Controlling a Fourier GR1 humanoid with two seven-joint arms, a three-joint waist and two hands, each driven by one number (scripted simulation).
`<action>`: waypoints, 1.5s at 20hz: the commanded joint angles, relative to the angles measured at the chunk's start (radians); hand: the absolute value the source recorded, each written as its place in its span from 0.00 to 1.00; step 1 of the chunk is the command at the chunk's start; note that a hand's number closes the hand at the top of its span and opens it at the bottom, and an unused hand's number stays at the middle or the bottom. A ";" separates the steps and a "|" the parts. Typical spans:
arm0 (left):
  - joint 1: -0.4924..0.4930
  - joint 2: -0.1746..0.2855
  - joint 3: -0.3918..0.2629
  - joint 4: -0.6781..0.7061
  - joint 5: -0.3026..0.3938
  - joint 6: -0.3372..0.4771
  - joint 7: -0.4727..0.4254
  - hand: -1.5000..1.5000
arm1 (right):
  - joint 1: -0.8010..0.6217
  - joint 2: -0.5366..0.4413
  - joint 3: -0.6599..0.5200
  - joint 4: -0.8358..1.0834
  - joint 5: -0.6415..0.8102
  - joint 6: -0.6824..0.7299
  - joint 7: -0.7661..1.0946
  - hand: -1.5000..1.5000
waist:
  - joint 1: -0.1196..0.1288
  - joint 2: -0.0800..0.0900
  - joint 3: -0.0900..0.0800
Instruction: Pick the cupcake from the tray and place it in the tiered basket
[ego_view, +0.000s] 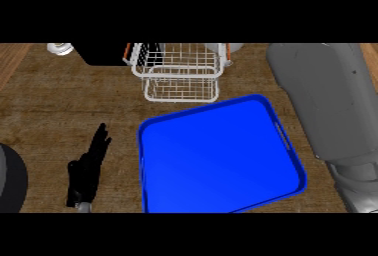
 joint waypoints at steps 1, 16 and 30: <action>0.054 0.010 0.007 0.000 0.024 -0.030 0.026 0.50 | -0.039 0.035 0.016 0.173 0.052 -0.067 -0.087 1.00 | 0.011 0.006 -0.005; 0.048 0.002 0.004 -0.004 -0.001 -0.043 0.022 0.50 | -0.089 0.198 -0.163 0.514 -0.038 -0.310 -0.179 0.00 | 0.026 0.012 -0.004; -0.002 -0.012 0.040 0.047 -0.005 -0.032 0.037 0.50 | -0.100 0.170 -0.292 0.503 -0.290 -0.575 -0.409 0.00 | -0.012 0.001 -0.004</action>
